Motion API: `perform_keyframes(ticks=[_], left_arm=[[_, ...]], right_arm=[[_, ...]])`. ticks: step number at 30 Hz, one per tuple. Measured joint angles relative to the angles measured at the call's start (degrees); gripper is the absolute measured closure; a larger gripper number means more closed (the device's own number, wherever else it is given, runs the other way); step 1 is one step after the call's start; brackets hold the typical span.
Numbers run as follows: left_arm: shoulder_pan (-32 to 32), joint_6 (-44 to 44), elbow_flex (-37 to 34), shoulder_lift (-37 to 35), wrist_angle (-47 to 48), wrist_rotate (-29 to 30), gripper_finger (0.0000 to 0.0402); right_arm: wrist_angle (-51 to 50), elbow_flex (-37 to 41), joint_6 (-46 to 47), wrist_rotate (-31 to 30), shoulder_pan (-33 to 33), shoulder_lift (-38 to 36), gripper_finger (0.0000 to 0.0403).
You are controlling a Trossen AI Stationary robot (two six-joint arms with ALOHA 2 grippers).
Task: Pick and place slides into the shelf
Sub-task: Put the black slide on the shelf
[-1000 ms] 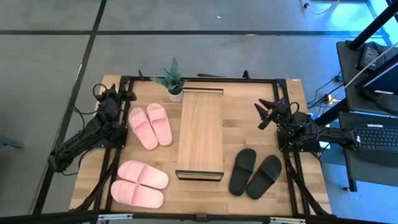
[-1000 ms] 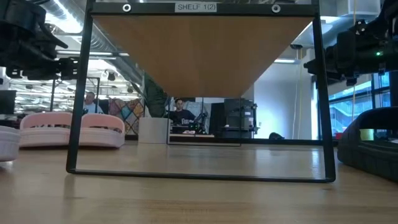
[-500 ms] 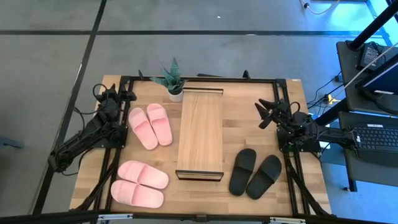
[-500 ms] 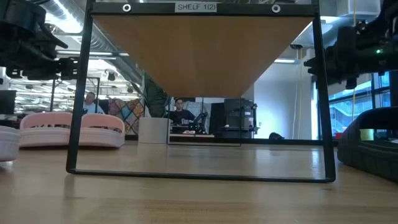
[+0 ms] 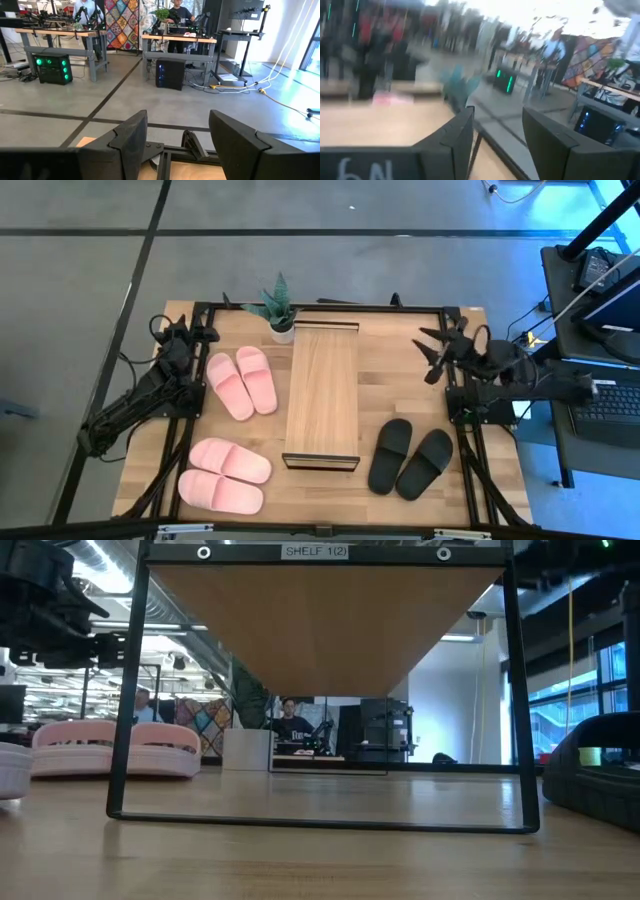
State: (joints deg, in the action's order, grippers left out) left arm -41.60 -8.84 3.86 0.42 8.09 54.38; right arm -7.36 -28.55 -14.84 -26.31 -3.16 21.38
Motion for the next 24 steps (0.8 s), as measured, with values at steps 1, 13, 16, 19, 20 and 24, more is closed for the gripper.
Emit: perform_keyframes(ticks=[1,13,16,19,20,24], left_arm=[[0.00,0.00,0.00,0.01,-0.01,0.01,0.0196],[-0.02,0.00,0.00,0.01,-0.01,0.01,0.0196],[-0.01,0.00,0.01,-0.01,-0.01,-0.01,0.0196],[-0.02,0.00,0.01,0.00,-0.01,0.00,0.0196],[-0.02,0.00,0.00,0.01,-0.01,0.01,0.0196],[-0.01,0.00,0.01,0.00,0.00,-0.01,0.0196]], right_arm=[[-3.53,-3.46,-0.53,-0.02,0.81,3.54,0.0233],[-54.16,-37.40,23.55,0.61,16.76,38.85,0.0233],[-63.09,-41.80,35.07,4.28,21.59,44.34,0.0233],[-68.18,-44.34,48.12,9.24,26.41,49.05,0.0233],[-69.16,-45.02,52.67,10.78,27.84,50.48,0.0233],[-70.97,-46.32,68.34,15.25,33.50,55.45,0.0233]])
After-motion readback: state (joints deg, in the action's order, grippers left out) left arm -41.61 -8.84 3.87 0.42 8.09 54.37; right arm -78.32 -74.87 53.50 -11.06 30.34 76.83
